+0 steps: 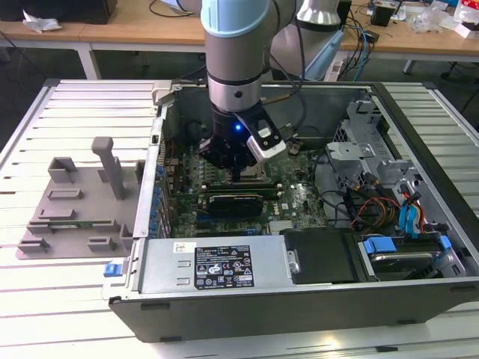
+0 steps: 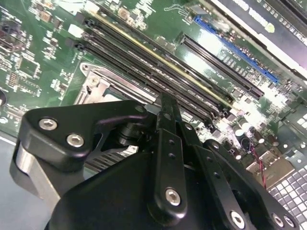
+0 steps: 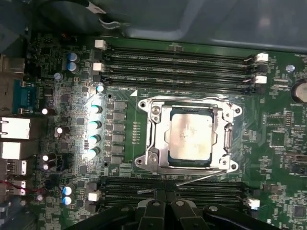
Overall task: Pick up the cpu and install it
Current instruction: 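Install the second cpu locking lever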
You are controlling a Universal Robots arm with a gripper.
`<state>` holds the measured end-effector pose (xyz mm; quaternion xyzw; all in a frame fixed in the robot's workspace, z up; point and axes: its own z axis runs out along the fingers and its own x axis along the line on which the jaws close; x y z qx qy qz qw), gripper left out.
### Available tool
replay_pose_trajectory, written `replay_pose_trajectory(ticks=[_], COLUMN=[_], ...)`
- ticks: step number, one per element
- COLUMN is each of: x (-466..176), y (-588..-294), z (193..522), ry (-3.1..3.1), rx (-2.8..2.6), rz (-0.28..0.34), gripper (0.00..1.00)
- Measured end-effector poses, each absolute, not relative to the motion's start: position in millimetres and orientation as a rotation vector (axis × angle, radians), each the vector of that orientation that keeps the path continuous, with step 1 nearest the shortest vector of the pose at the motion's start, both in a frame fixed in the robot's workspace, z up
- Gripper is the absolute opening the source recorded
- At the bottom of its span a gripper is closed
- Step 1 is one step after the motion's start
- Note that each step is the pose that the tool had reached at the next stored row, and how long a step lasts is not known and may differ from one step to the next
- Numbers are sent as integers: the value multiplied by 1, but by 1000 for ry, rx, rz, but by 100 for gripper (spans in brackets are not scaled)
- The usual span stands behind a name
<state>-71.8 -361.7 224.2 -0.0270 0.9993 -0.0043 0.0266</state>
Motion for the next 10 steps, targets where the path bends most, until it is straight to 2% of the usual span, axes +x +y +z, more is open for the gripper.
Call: replay_pose_trajectory(ticks=[10], x=[-78], y=[-362], z=[215], ry=[3087], rx=[-83], rz=[-5], gripper=[11])
